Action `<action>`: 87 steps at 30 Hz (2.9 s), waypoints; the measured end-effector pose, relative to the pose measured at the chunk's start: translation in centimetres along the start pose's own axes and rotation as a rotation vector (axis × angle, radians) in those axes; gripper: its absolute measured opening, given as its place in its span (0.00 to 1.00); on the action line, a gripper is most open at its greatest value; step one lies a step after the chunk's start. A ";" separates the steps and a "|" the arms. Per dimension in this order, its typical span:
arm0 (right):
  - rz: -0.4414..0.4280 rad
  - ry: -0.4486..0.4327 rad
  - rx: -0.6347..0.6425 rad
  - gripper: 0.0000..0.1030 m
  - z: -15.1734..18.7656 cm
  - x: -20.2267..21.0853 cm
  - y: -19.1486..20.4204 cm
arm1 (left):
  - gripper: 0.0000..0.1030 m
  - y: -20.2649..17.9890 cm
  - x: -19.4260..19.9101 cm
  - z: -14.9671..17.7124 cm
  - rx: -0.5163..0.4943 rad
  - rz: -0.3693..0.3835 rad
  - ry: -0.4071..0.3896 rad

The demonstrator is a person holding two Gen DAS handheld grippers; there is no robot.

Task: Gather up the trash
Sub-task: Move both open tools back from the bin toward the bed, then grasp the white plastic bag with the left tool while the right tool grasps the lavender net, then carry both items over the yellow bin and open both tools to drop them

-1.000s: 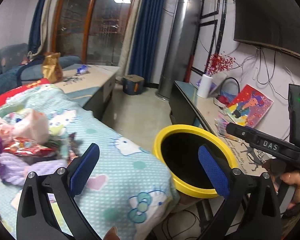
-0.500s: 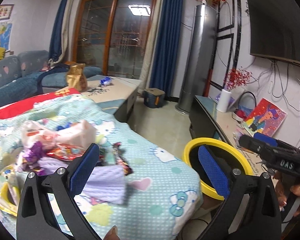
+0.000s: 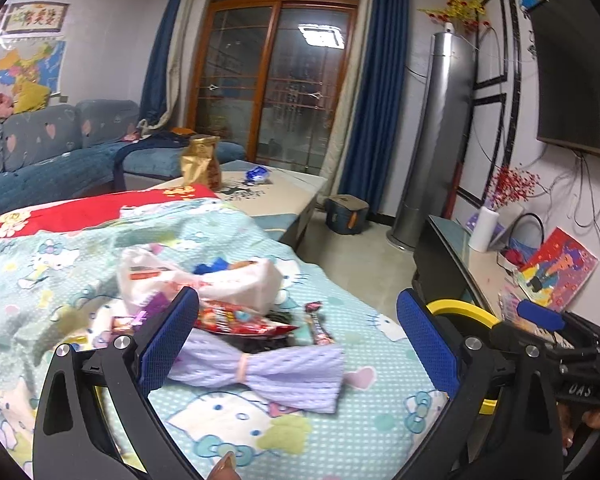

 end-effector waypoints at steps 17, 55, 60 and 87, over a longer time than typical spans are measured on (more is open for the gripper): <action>-0.117 0.064 0.125 0.77 1.2 -3.9 7.4 | 0.94 9.1 0.9 0.5 0.151 -0.125 0.013; -0.359 0.238 0.266 0.10 5.5 -5.6 12.4 | 0.14 14.4 -6.6 0.0 0.394 0.030 0.160; -0.378 0.231 0.251 0.10 5.1 -3.8 12.0 | 0.14 13.5 -3.8 -2.2 0.369 0.029 0.075; -0.211 0.048 0.130 0.10 -1.5 0.4 5.4 | 0.14 8.9 3.7 -7.7 0.272 0.102 -0.090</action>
Point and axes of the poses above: each gripper's, at about its wrist camera, not at the fingertips, and x roughly against the way its jaws point, y to its left, z to its underside, the point moved 8 cm from there along -x, roughly the way its jaws point, and after that the axes turned 6 degrees about -x, right-handed, at the moved point
